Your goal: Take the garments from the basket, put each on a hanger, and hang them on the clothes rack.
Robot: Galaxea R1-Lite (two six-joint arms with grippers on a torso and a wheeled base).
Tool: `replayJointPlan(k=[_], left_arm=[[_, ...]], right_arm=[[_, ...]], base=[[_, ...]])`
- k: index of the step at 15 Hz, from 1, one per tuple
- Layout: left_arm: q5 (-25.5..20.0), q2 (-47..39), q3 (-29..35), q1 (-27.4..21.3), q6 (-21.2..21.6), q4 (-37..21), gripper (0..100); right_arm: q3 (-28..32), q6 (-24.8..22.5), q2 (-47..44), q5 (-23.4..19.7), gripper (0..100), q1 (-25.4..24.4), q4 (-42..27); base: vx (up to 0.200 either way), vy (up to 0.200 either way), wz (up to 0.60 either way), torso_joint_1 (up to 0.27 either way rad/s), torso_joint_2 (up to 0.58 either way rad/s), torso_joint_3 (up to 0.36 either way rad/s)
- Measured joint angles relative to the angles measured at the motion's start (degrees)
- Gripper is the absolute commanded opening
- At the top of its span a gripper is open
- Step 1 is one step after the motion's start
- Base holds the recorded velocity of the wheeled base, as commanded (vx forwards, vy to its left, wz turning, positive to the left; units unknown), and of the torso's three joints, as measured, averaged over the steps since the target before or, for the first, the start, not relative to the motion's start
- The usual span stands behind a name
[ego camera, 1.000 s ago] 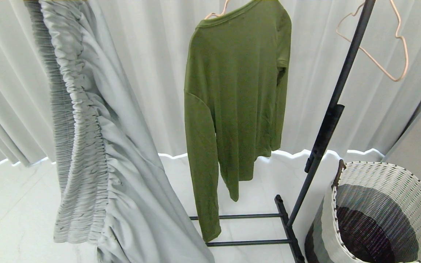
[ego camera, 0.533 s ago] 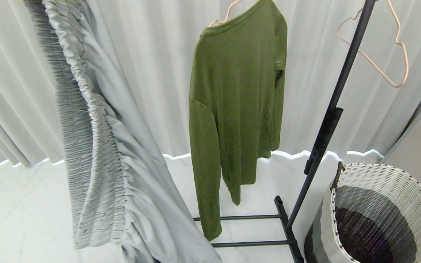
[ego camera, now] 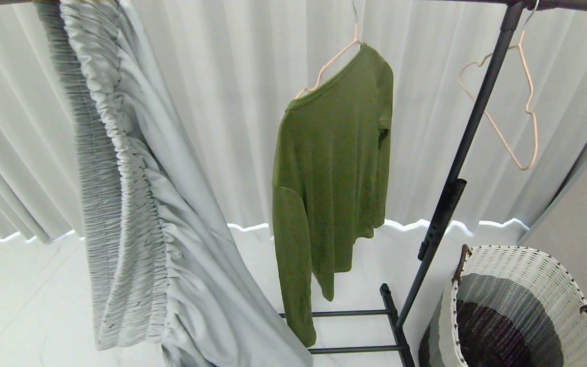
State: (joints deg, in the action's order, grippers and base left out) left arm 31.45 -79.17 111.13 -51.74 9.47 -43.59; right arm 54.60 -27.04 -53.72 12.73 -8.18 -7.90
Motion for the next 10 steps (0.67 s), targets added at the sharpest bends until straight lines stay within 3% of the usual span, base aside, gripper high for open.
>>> replayJointPlan(k=[2,5,7,10], left_arm=[[0.0,0.4,-0.7,0.0,0.0,0.1,0],[0.0,0.9,-1.0,0.0,0.0,0.1,0],[0.0,0.9,-1.1,0.0,0.1,0.1,0],[0.0,0.9,-1.1,0.0,0.4,0.1,0]], right_arm=[[0.1,0.2,-0.1,-0.7,100,0.0,0.5],[-0.2,1.4,-1.0,-6.4,100,0.0,5.8],[-0.1,3.8,-2.3,-7.2,100,0.0,8.1],[-0.2,8.9,-4.0,-13.6,100,-0.3,8.6]], base=[[0.0,0.0,0.0,0.158,-0.47,-0.308],[0.0,0.0,0.0,0.178,-0.48,-0.3],[0.0,0.0,0.0,0.205,-0.49,-0.298],[0.0,0.0,0.0,0.204,-0.49,-0.292]])
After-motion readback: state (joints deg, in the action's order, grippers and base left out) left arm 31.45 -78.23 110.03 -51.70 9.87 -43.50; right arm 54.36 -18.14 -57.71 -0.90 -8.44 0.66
